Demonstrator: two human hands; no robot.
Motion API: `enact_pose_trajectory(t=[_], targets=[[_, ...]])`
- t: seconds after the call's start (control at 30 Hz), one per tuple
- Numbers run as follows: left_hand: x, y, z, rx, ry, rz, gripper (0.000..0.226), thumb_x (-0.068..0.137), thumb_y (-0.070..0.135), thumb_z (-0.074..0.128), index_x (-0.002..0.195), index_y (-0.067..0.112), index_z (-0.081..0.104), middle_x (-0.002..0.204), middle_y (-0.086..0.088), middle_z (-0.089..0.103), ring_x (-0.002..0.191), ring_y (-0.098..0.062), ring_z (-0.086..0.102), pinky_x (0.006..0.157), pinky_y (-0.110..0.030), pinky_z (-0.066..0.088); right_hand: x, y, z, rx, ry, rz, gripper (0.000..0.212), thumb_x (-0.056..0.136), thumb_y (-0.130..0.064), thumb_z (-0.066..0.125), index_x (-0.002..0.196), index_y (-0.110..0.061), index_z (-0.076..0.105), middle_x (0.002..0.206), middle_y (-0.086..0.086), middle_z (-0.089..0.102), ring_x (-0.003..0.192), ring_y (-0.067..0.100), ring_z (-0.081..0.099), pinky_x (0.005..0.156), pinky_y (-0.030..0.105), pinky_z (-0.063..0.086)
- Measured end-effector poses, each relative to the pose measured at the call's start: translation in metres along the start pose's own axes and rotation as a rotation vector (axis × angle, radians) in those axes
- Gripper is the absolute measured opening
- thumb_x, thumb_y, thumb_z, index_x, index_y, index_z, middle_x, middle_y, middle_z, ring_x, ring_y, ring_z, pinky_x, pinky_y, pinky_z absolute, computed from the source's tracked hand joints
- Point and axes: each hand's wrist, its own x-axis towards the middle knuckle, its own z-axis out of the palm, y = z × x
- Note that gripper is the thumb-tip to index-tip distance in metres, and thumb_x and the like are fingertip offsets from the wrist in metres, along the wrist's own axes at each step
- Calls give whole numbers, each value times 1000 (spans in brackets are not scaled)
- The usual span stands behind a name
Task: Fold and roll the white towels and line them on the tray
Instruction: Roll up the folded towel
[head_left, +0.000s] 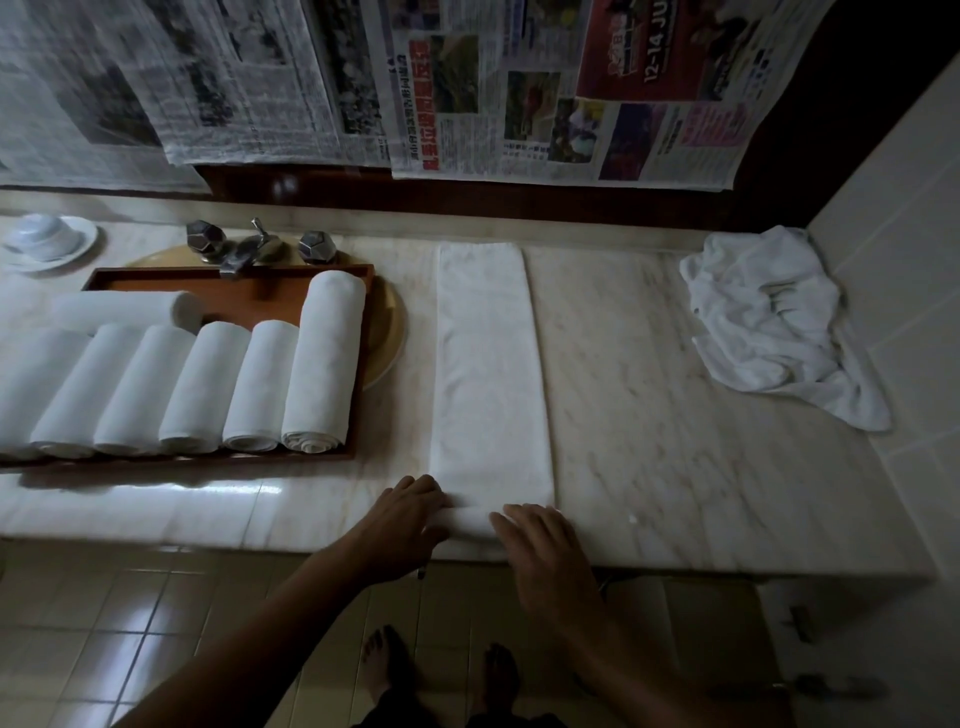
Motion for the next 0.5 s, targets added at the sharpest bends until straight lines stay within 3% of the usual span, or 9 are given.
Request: enact_pose_trajectory(t=[0.1, 0.17, 0.3, 0.4, 0.5], targets=[[3, 1, -8, -39, -45, -37, 41, 99, 44, 58, 136, 28, 60, 113, 14, 47, 100, -8, 42, 87, -27, 38, 11, 9, -1, 50, -27, 15, 49, 81, 0, 54, 126, -13, 69, 120, 3, 68, 108, 24, 62, 93, 39, 55], [2, 5, -13, -27, -46, -63, 43, 100, 45, 56, 139, 27, 58, 120, 10, 51, 106, -10, 46, 92, -30, 39, 20, 14, -6, 82, -78, 34, 53, 75, 2, 66, 125, -16, 68, 117, -1, 68, 105, 22, 62, 88, 36, 55], [-5, 27, -6, 209, 163, -21, 53, 97, 45, 58, 145, 23, 47, 140, -1, 52, 123, -20, 51, 105, -40, 43, 39, 15, -23, 142, -217, 127, 41, 94, -9, 63, 133, -23, 62, 126, -5, 63, 115, 19, 55, 93, 34, 49], [-11, 51, 20, 274, 222, 45, 61, 87, 33, 73, 141, 18, 50, 139, -5, 57, 125, -23, 56, 108, -45, 47, 54, 17, -29, 179, -334, 214, 36, 97, -16, 62, 132, -27, 62, 126, -5, 63, 117, 17, 52, 95, 35, 47], [-13, 63, 42, 327, 222, 43, 81, 69, 13, 76, 146, 8, 50, 145, -12, 53, 135, -32, 52, 115, -50, 38, 66, 24, -35, 266, -393, 283, 30, 97, -19, 60, 125, -27, 69, 120, -3, 67, 113, 19, 59, 95, 35, 50]])
